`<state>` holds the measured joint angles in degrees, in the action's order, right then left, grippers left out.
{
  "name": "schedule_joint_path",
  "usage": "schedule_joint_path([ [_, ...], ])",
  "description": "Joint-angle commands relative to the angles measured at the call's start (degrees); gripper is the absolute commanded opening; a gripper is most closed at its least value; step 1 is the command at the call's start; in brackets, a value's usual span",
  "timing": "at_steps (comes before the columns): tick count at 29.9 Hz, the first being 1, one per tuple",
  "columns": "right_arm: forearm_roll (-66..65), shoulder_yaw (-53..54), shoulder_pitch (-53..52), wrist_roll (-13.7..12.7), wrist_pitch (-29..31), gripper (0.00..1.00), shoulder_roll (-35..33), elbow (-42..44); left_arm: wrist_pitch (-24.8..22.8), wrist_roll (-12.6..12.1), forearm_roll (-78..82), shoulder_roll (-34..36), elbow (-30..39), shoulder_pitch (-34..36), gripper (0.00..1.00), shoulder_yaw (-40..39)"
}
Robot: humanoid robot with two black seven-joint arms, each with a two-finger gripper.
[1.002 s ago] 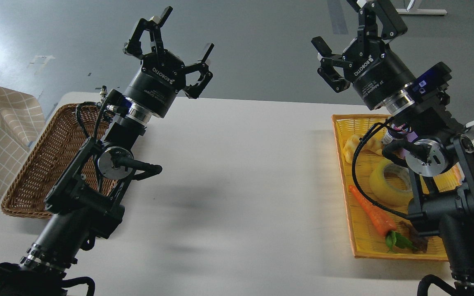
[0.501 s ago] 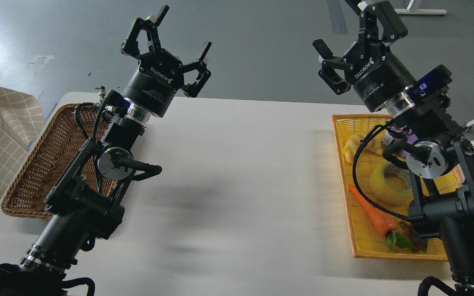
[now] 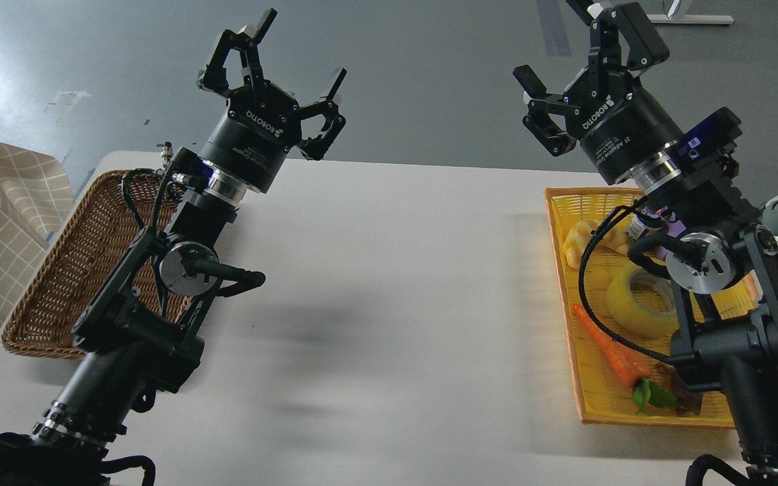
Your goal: Place and transfer tape with both arms
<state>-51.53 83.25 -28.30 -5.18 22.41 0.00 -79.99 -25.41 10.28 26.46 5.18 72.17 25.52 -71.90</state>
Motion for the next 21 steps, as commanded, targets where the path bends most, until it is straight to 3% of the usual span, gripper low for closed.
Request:
schedule_joint_path([
  [1,-0.1,0.0,0.0,0.0,0.0,1.0,0.0,0.1,-0.1,0.0,0.0,0.0,0.0,0.1,0.98,0.1],
  [21,-0.4,-0.5,-0.2,0.0,0.0,1.0,0.0,0.2,-0.1,0.0,-0.1,-0.2,0.0,0.0,0.98,0.1],
])
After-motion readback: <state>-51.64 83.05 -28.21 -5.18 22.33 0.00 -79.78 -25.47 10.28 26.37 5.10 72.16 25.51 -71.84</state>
